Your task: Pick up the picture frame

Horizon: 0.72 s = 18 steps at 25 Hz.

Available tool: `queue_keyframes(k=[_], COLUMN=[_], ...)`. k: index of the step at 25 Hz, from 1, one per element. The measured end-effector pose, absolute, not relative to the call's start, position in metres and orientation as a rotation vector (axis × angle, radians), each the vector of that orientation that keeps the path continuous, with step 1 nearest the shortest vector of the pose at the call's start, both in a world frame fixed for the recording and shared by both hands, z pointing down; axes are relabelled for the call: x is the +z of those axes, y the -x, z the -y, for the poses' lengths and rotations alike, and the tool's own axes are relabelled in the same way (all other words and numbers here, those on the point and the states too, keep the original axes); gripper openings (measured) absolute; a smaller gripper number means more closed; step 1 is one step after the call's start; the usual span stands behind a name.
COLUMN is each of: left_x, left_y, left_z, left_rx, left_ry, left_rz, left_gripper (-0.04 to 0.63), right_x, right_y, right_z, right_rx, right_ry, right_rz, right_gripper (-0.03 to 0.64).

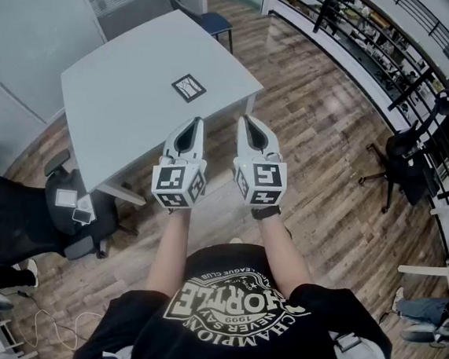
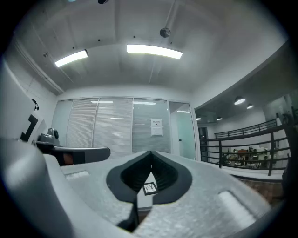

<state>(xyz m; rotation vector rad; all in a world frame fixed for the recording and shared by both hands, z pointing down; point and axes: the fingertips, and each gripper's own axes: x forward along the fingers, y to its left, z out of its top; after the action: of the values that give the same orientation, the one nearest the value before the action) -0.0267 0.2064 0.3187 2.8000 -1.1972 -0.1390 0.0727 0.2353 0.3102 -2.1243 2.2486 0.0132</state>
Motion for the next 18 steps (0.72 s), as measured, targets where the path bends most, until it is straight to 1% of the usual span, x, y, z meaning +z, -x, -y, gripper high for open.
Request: queue_keyframes(k=[12,18], left_x=[0.331,0.344], left_y=[-0.052,-0.081], left_z=[-0.208,-0.221], left_rx=[-0.108,-0.110], left_ry=[-2.798,-2.785], left_rz=[1.120,1.090], left_gripper=[0.006,0.006], right_x=[0.315,0.340], right_y=[-0.139,-0.161], right_z=[-0.245,-0.259], right_rx=[0.001,-0.074], right_ry=[2.160,2.182], right_rz=[-2.207,-2.210], right_gripper=[-0.002,-0.002])
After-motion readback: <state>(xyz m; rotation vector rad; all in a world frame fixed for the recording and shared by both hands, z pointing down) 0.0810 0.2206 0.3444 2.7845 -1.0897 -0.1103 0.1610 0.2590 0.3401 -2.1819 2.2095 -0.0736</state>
